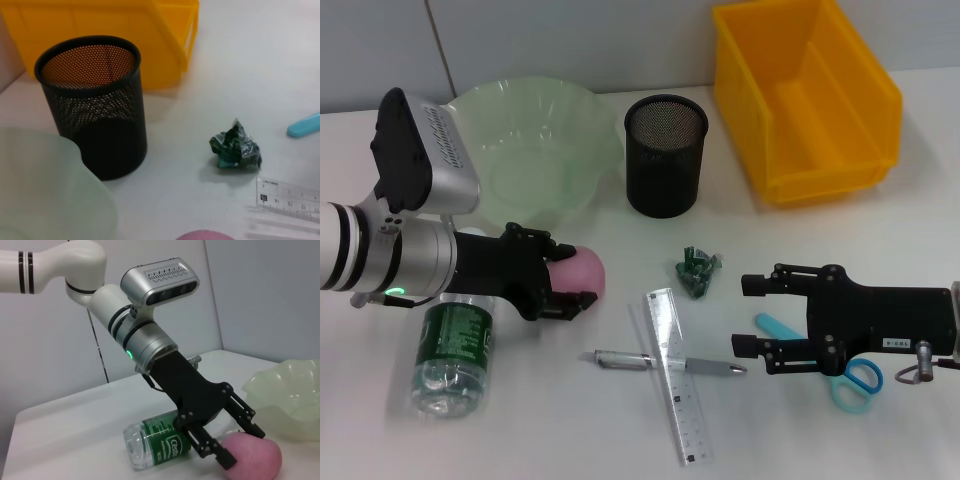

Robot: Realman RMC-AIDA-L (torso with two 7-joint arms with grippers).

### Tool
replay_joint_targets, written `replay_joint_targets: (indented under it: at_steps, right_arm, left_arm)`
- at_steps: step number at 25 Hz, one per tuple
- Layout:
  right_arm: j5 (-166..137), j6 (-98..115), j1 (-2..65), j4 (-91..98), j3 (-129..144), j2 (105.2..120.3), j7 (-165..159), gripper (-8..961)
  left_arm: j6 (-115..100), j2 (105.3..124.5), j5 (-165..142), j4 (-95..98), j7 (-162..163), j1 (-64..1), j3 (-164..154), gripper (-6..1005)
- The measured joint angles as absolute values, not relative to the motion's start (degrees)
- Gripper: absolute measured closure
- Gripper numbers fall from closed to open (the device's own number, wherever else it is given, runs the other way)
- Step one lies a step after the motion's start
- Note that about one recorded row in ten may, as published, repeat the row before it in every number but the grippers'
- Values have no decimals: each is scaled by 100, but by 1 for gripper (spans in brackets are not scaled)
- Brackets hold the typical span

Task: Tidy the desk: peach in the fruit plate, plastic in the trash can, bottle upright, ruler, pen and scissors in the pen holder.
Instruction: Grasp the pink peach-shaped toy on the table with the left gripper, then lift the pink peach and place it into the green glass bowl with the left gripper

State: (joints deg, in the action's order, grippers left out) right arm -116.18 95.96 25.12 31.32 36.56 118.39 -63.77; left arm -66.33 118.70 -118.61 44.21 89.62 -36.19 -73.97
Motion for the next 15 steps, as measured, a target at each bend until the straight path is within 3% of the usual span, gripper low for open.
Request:
replay_joint_targets:
  at_steps: [2,4,15]
  right_arm:
    - [-11618,9598,2513,3131,3656,11839,-6379,186]
    - [-11618,9602,2513,3135,3656,11839,-6379,187]
    - [-11618,9605,2522,3125,3656,11833,-6381,189]
  left_arm:
    - [-6591,11873,-11848,4484,8952,-3575,-7427,259]
    - [-6507,11882,-11803,4544,8983,-3532,-7452,416]
    - [-6662,11859,-11477,4890,9068,-3291,-7392,674]
